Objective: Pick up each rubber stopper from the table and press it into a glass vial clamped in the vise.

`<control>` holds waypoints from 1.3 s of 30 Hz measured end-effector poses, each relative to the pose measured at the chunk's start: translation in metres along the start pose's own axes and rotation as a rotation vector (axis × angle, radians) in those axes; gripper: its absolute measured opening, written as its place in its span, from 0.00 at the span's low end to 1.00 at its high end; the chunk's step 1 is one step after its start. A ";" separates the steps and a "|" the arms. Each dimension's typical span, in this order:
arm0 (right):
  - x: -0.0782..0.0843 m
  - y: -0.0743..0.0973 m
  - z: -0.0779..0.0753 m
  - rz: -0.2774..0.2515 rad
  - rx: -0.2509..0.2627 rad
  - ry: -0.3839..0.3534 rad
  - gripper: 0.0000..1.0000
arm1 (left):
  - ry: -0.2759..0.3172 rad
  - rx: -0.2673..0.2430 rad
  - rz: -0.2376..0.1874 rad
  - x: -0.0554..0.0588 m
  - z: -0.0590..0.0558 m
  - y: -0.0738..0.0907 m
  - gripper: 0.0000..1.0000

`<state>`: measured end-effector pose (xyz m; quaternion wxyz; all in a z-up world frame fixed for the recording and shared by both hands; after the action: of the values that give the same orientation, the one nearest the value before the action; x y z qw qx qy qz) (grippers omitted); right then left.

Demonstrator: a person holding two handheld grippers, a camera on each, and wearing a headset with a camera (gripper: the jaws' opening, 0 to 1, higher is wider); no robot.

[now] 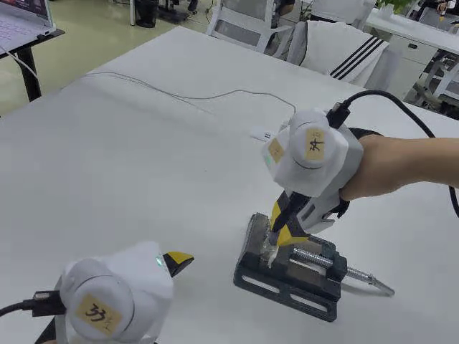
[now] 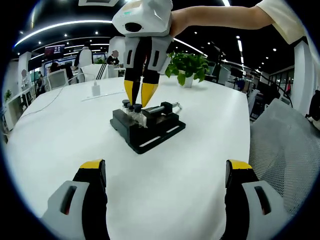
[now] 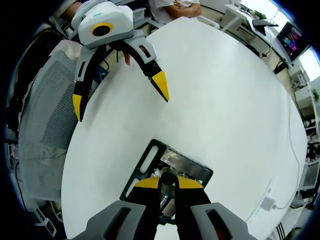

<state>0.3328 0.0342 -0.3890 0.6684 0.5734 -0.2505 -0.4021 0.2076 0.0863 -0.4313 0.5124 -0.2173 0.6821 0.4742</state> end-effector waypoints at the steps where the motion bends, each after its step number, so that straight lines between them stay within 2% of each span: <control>1: 0.000 0.000 0.000 0.001 0.001 0.000 0.05 | 0.001 0.000 0.002 0.000 0.000 0.000 0.99; 8: 0.000 -0.002 0.000 0.016 0.006 -0.005 0.05 | 0.004 -0.004 0.000 0.000 0.002 0.000 0.99; 15: -0.001 -0.002 -0.002 0.005 0.005 -0.076 0.04 | 0.008 -0.005 -0.004 -0.001 0.001 -0.001 0.99; 22: -0.002 -0.002 -0.003 0.002 -0.001 -0.181 0.03 | 0.012 -0.001 -0.005 -0.001 0.000 -0.003 0.99; 26: 0.000 -0.002 -0.004 -0.059 -0.016 -0.293 0.03 | 0.014 0.003 -0.009 -0.002 -0.002 -0.003 0.99; 28: 0.001 -0.002 -0.004 -0.067 -0.009 -0.320 0.03 | 0.013 0.003 -0.007 -0.001 -0.002 -0.004 0.99; 34: 0.000 -0.003 -0.003 -0.058 -0.006 -0.305 0.04 | 0.014 0.004 -0.006 -0.001 -0.003 -0.004 0.99; 39: 0.000 -0.004 -0.001 -0.025 -0.002 -0.239 0.05 | 0.016 0.002 -0.007 -0.001 -0.002 -0.003 0.99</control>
<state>0.3326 0.0350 -0.3927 0.6291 0.5240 -0.3209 -0.4761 0.2096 0.0824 -0.4318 0.5088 -0.2231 0.6858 0.4700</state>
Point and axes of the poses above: the centre of the closed fingertips' face, and the gripper's own axes: y roughly backward along the fingers, z roughly to its left, x roughly out of its underside, the point moved 4 cm from there along y, roughly backward along the fingers, and after that the axes turned 14 degrees about -x, right-handed, at the moved point
